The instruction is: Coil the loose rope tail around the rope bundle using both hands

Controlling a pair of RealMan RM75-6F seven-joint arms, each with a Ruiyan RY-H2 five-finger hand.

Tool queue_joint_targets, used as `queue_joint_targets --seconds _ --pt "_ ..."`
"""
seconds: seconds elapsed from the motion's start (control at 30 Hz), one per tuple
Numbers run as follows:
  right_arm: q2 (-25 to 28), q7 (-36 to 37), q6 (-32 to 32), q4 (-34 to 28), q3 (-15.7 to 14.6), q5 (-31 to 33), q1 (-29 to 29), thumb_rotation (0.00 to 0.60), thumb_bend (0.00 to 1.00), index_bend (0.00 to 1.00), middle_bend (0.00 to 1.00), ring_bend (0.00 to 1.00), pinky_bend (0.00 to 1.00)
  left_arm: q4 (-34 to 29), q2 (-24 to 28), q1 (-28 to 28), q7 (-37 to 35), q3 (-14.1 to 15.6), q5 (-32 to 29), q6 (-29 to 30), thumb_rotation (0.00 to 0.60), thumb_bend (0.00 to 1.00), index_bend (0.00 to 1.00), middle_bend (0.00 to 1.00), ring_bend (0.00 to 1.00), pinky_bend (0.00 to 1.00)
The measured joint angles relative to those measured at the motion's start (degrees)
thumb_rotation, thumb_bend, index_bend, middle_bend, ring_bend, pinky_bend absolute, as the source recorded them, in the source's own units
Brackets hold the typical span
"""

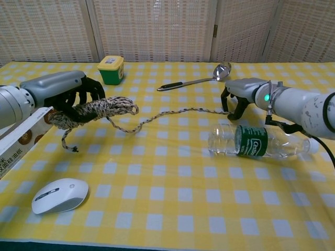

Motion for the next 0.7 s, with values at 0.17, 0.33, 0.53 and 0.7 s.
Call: queue_joint_targets --seconds 0.17,0.33,0.53,0.7 --pt "-0.1 -0.5 -0.1 0.3 0.0 -0.1 -0.1 0.6 0.39 0.55 0.25 0.2 0.14 0.1 -0.1 0.1 0.0 0.1 0.0 0.0 0.6 0.54 0.62 0.66 0.59 0.7" --pt "-0.4 -0.6 -0.2 0.7 0.2 0.0 -0.1 0.6 0.4 0.57 0.26 0.2 0.14 0.2 -0.2 0.2 -0.1 0.2 0.2 0.0 0.6 0.54 0.62 0.66 0.59 0.7" --pt "-0.6 -0.6 -0.1 1.1 0.5 -0.2 -0.2 0.6 0.4 0.58 0.27 0.21 0.15 0.4 -0.3 0.2 -0.2 0.2 0.3 -0.1 0.6 0.56 0.62 0.66 0.59 0.7" --pt "-0.7 -0.7 -0.2 1.5 0.5 -0.5 -0.2 0.6 0.41 0.6 0.27 0.22 0.15 0.6 -0.3 0.3 -0.4 0.3 0.4 0.0 0.6 0.56 0.62 0.66 0.59 0.7"
